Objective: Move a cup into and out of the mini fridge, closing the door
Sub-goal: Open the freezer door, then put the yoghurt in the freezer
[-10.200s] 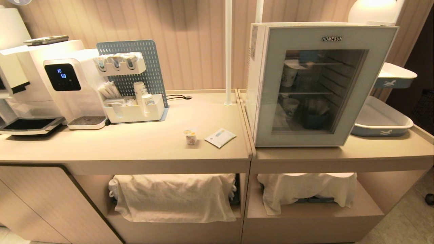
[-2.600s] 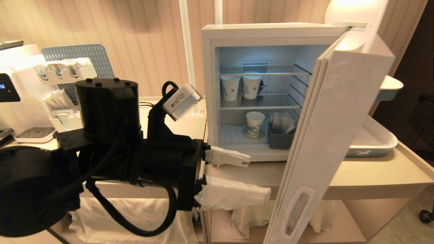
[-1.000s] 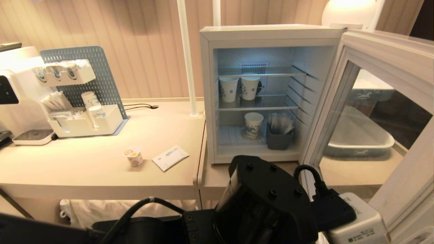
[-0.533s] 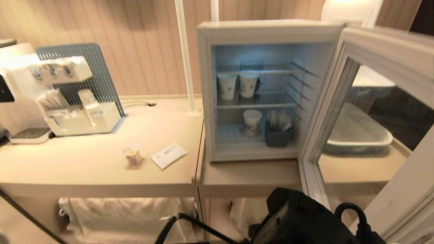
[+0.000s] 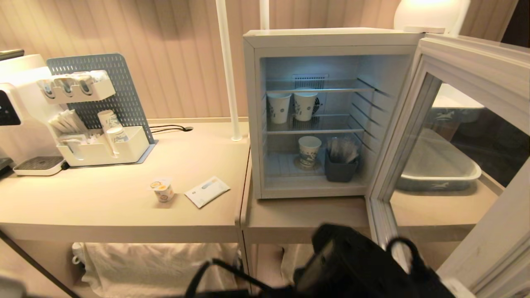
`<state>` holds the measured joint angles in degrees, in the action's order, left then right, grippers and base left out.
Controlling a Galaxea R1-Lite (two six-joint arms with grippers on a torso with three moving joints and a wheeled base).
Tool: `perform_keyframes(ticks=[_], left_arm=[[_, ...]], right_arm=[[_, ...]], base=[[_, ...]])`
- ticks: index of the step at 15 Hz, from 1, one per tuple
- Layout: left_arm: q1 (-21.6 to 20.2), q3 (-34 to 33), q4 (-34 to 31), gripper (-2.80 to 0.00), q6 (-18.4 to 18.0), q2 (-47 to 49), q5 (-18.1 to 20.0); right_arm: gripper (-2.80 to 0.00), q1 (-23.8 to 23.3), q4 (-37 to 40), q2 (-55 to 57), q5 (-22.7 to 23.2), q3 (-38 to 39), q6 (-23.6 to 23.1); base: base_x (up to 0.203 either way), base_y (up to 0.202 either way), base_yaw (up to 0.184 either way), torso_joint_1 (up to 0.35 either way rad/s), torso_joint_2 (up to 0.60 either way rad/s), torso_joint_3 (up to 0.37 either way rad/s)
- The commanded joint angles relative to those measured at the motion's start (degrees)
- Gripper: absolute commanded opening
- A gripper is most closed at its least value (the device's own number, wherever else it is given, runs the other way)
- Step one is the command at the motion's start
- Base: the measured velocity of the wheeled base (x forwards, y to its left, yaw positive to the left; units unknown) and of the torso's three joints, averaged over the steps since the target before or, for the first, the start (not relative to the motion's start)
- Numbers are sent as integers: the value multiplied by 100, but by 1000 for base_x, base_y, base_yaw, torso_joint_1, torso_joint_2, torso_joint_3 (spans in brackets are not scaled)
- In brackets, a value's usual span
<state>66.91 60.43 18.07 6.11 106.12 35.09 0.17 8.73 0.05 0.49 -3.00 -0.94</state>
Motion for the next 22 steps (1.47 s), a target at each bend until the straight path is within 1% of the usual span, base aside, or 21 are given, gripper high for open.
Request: perform_keyframes(ticks=[1,3,5,6,7,8,9,10,11,12,13,14,15,16,17,19,20,21,22], left_arm=[[-607,123,23,-280,172,-374,30],[-1257,654,31,-280,839,-618,-77],[-1922,1297,28,-280,1680,-715,-404],[-2218,1478,-18,-280,1907,-747,-588],[-2451,1538,-119,-280,2031,-838,-924],[-2558,1530,-354,-280,2064,-954,-1387],[-2604,1518,-646,-280,2060,-1043,-1990],[-2632,1513,-939,-280,2053,-1135,-2802],[-2659,1492,-1189,-280,2052,-1236,-3695],[-2681,1430,-1358,-280,2056,-1347,-4470],[-2697,1324,-1521,-280,2047,-1522,-5321],[-2707,1204,-1692,-280,2038,-1820,-5924],[-2726,1066,-1840,-280,2037,-2142,-6286],[-2793,895,-1942,-280,2029,-2509,-6460],[-2864,677,-2025,-280,1991,-2920,-6557],[-3004,214,-2208,-280,1814,-3763,-6675],[-3166,-32,-2318,-280,1724,-4236,-6771],[-3487,-217,-2437,-280,1631,-4561,-6855],[-3952,-405,-2561,-280,1492,-4912,-6910]], right_arm=[[-280,0,6,4,4,1,-3],[-280,0,6,4,4,1,-3],[-280,0,6,4,3,1,-3],[-280,0,6,4,2,1,-3],[-280,0,6,4,-1,1,-3],[-280,0,6,4,-1,1,-3],[-280,0,6,4,-2,1,-3],[-280,0,6,4,4,1,-3],[-280,0,6,4,-3,1,-3],[-280,0,-3,4,4,1,6],[-280,0,-2,4,4,1,6],[-280,0,-3,4,4,1,6],[-280,0,-3,4,4,1,6],[-280,0,-3,4,4,1,6],[-280,0,-1,4,4,1,6],[-280,0,-3,4,4,1,-2],[-280,0,-3,4,4,1,-2],[-280,0,-3,4,4,1,-3],[-280,0,3,4,4,1,-3]], base=[[0,0,0,0,0,0],[0,0,0,0,0,0],[0,0,0,0,0,0],[0,0,0,0,0,0],[0,0,0,0,0,0],[0,0,0,0,0,0],[0,0,0,0,0,0],[0,0,0,0,0,0],[0,0,0,0,0,0],[0,0,0,0,0,0],[0,0,0,0,0,0],[0,0,0,0,0,0],[0,0,0,0,0,0],[0,0,0,0,0,0],[0,0,0,0,0,0],[0,0,0,0,0,0],[0,0,0,0,0,0],[0,0,0,0,0,0],[0,0,0,0,0,0]])
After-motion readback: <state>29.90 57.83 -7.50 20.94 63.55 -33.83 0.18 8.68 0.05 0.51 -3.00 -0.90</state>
